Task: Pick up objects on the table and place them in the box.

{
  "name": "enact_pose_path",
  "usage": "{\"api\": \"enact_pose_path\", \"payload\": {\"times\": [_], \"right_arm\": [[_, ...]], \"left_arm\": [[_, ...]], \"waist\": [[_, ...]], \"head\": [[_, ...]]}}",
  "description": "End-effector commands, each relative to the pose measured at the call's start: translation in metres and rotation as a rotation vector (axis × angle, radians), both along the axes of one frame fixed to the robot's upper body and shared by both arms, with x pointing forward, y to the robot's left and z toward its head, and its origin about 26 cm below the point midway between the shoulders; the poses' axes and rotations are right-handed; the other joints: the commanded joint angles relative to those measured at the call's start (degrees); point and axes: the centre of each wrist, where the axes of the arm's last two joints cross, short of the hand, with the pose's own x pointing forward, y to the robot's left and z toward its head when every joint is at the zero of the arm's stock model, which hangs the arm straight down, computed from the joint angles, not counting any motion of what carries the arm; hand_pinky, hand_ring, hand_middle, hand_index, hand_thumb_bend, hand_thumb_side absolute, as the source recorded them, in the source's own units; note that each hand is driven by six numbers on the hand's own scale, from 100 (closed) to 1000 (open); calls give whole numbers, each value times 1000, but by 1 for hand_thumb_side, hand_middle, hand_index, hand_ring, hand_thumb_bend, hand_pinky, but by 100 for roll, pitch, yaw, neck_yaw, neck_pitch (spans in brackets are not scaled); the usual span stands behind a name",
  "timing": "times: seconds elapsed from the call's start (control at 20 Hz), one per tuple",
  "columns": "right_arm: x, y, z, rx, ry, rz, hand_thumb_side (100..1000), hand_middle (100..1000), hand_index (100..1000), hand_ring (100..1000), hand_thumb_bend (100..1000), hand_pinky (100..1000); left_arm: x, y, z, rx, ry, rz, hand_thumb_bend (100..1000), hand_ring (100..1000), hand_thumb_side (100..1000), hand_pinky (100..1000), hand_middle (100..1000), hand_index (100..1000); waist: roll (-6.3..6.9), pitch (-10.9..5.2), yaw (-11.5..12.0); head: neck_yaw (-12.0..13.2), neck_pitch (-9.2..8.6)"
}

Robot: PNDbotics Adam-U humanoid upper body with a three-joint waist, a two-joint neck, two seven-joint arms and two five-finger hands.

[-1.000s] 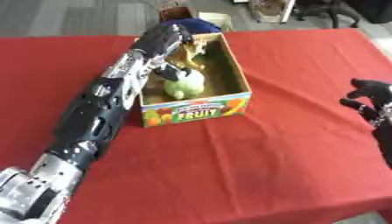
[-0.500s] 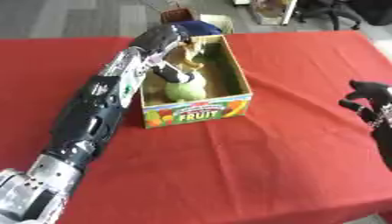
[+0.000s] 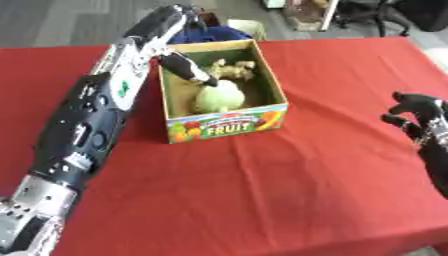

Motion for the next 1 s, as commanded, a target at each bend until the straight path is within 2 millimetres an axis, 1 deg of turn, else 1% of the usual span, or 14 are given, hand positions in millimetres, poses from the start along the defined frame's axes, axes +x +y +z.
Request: {"api": "enact_pose_path", "payload": {"times": [0.05, 0.1, 0.2, 0.35, 0.45, 0.6, 0.8, 0.85, 0.9, 0.95, 1.0], "right_arm": [[0, -6, 6, -12, -21, -18, 551, 594, 750, 1000, 100, 819], [0, -7, 6, -12, -21, -24, 551, 594, 750, 1000, 100, 819], [-1, -10, 6, -14, -21, -37, 551, 594, 751, 1000, 100, 819], [-2, -14, 7, -13, -26, -51, 552, 595, 752, 1000, 100, 819], [-3, -15, 7, -12, -31, -57, 548, 595, 752, 1000, 100, 819], [-2, -17, 10, -9, -43, -66, 545, 595, 753, 1000, 100, 819], [-3, -20, 12, -5, -51, -73, 543, 594, 752, 1000, 100, 817], [-3, -20, 11, -1, -50, -76, 544, 593, 752, 1000, 100, 816], [-4, -19, 10, 1, -47, -74, 543, 593, 752, 1000, 100, 816], [-4, -19, 10, 2, -47, -70, 543, 593, 752, 1000, 100, 816], [-4, -18, 11, 2, -48, -67, 543, 593, 752, 1000, 100, 816]], "left_arm": [[-9, 20, 24, -70, -89, 13, 777, 616, 407, 649, 639, 701], [-13, 30, 24, -96, -110, 21, 745, 607, 401, 642, 624, 687], [-21, 46, 21, -147, -150, 35, 711, 602, 390, 634, 615, 673], [-36, 71, 15, -224, -210, 60, 685, 594, 376, 625, 603, 661], [-48, 82, 8, -271, -242, 71, 671, 591, 368, 623, 598, 657], [-64, 90, -4, -335, -277, 82, 645, 584, 361, 617, 590, 651], [-85, 90, -22, -441, -291, 112, 636, 578, 369, 611, 583, 645], [-96, 91, -31, -488, -285, 120, 632, 576, 368, 610, 581, 642], [-116, 93, -40, -580, -269, 106, 630, 575, 371, 608, 579, 639], [-134, 95, -42, -704, -237, 83, 626, 573, 374, 605, 577, 638], [-147, 97, -39, -816, -199, 55, 623, 571, 381, 604, 575, 636]], "waist": [[15, -124, 45], [25, -138, 83], [41, -157, 159], [56, -177, 284], [63, -176, 361], [78, -165, 469], [99, -173, 584], [100, -183, 590], [102, -202, 584], [107, -214, 590], [111, -221, 596]], "head": [[-82, 1], [-117, 15], [-181, 33], [-237, 41], [-260, 20], [-232, 54], [-136, 117], [-99, 151], [-50, 186], [-8, 220], [25, 247]]}}
